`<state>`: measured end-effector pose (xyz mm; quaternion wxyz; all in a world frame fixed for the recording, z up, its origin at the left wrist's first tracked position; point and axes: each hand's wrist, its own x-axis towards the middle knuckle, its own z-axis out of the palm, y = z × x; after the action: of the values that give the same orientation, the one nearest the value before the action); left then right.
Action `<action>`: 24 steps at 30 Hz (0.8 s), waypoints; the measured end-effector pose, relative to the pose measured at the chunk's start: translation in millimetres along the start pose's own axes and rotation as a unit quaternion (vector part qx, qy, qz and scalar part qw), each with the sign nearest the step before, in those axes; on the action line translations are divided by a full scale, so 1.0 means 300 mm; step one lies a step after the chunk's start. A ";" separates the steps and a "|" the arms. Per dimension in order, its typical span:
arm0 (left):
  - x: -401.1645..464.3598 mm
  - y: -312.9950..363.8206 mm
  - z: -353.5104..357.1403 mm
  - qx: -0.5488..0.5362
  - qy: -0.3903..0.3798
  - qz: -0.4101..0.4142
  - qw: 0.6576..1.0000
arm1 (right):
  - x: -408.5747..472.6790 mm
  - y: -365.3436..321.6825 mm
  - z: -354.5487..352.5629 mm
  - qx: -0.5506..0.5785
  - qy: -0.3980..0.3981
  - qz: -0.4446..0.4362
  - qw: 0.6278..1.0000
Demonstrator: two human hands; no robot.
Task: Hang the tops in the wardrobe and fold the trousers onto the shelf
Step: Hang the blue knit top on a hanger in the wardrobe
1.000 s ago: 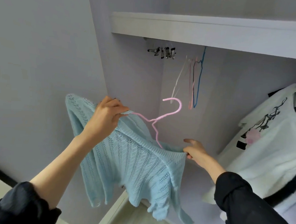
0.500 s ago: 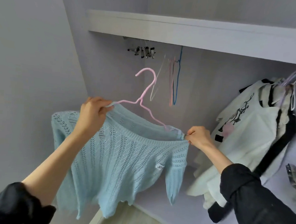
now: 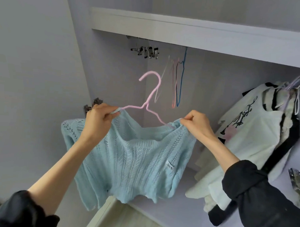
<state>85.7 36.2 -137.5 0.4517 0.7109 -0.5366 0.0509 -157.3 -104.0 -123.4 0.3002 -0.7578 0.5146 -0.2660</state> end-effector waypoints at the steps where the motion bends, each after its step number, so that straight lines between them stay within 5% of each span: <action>1: 0.005 0.005 -0.002 -0.022 0.006 -0.015 1.000 | 0.003 -0.002 0.004 -0.010 -0.007 -0.002 1.000; 11: -0.006 0.040 0.053 -0.031 -0.020 -0.013 0.999 | -0.018 -0.099 0.018 0.131 -0.036 -0.091 0.987; 17: 0.039 0.023 0.007 -0.093 0.013 -0.054 0.994 | -0.009 -0.053 0.010 0.047 -0.125 -0.099 0.986; 24: 0.067 0.009 0.004 -0.114 -0.022 -0.063 0.991 | 0.039 0.003 -0.005 -0.244 -0.028 -0.197 0.949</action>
<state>91.5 20.9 -125.5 0.5199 0.6882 -0.5030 -0.0546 -155.0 -115.4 -121.8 0.0623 -0.9015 0.3952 -0.1648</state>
